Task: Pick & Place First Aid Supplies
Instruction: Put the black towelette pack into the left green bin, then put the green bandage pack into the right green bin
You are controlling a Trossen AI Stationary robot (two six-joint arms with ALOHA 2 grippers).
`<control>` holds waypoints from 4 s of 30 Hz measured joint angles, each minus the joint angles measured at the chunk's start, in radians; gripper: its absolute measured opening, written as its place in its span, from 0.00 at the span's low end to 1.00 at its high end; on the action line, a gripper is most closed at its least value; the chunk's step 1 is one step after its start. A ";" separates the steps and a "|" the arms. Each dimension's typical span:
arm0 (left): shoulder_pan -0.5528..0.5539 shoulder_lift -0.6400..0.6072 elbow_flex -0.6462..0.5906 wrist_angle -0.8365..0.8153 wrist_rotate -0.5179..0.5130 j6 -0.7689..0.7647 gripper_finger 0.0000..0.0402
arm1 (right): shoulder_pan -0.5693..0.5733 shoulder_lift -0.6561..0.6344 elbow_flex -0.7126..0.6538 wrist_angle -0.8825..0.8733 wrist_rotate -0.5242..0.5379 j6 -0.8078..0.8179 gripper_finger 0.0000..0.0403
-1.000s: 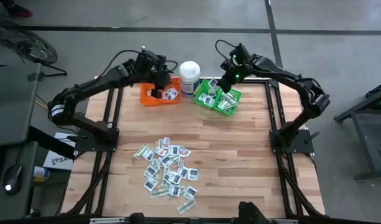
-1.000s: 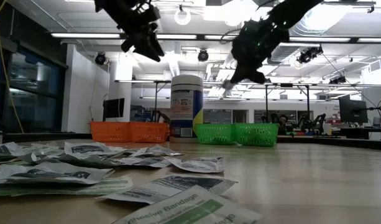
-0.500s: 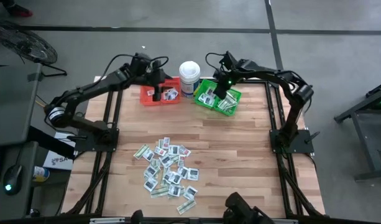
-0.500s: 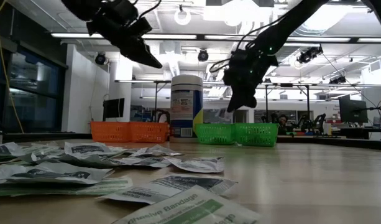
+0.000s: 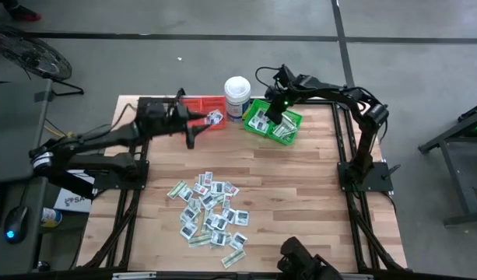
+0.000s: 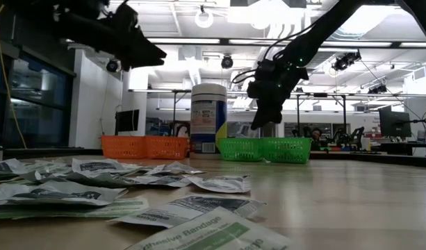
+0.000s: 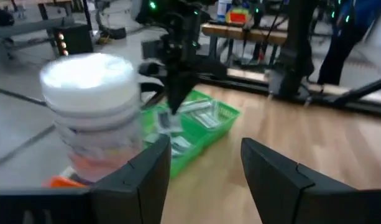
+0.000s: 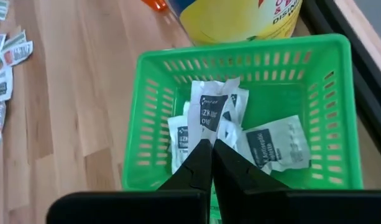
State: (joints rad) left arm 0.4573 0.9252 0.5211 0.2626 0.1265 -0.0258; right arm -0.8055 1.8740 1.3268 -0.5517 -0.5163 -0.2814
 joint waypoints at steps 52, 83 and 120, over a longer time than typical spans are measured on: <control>-0.756 -0.175 0.159 -1.010 -0.506 -0.689 0.48 | 0.105 -0.445 0.001 -0.242 0.181 0.112 0.38; -1.443 -0.133 -0.068 -1.040 -0.761 -1.731 0.48 | 0.331 -0.517 0.001 -0.305 0.407 0.366 0.38; -1.647 -0.129 -0.324 -0.552 -0.906 -1.485 0.48 | 0.336 -0.516 0.001 -0.289 0.402 0.360 0.38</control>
State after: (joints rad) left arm -1.1896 0.7963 0.1969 -0.2890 -0.7794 -1.5109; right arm -0.4690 1.3582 1.3273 -0.8406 -0.1143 0.0784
